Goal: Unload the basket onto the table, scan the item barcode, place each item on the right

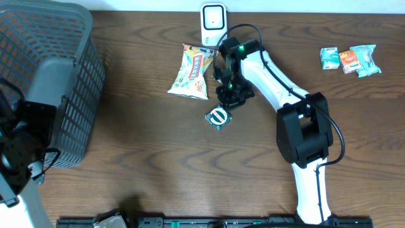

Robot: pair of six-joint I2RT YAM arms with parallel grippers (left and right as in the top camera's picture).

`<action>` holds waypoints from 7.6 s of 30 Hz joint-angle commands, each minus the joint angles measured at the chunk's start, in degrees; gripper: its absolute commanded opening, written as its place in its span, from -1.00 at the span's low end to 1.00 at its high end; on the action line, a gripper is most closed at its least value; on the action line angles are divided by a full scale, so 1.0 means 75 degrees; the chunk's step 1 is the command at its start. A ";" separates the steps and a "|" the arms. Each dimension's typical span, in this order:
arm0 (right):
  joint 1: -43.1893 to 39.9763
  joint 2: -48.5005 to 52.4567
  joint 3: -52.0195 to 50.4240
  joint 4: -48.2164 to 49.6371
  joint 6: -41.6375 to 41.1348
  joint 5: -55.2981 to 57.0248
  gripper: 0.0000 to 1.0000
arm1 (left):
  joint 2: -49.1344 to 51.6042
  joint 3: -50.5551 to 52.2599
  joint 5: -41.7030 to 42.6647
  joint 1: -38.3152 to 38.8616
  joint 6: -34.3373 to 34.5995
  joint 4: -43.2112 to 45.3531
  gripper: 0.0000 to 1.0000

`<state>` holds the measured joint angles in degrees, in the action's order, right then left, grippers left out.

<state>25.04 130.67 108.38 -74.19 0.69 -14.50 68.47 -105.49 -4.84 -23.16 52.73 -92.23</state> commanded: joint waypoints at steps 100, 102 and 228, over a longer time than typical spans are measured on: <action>0.1052 -0.1399 -0.1000 0.0731 -0.8314 0.2806 0.98 | 0.0000 -0.0050 -0.0073 -0.0038 0.0041 -0.0358 0.95; 0.1052 -0.1434 -0.1000 0.0868 -0.8320 0.2812 0.99 | 0.0000 -0.0050 -0.0073 -0.0038 0.0041 -0.0358 0.96; 0.0749 -0.1276 -0.3246 0.2827 -0.7516 0.1853 0.35 | 0.0000 -0.0050 -0.0073 -0.0038 0.0041 -0.0358 0.95</action>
<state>30.41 121.12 85.23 -52.73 -55.11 0.14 68.47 -105.49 -4.84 -23.16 52.73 -92.25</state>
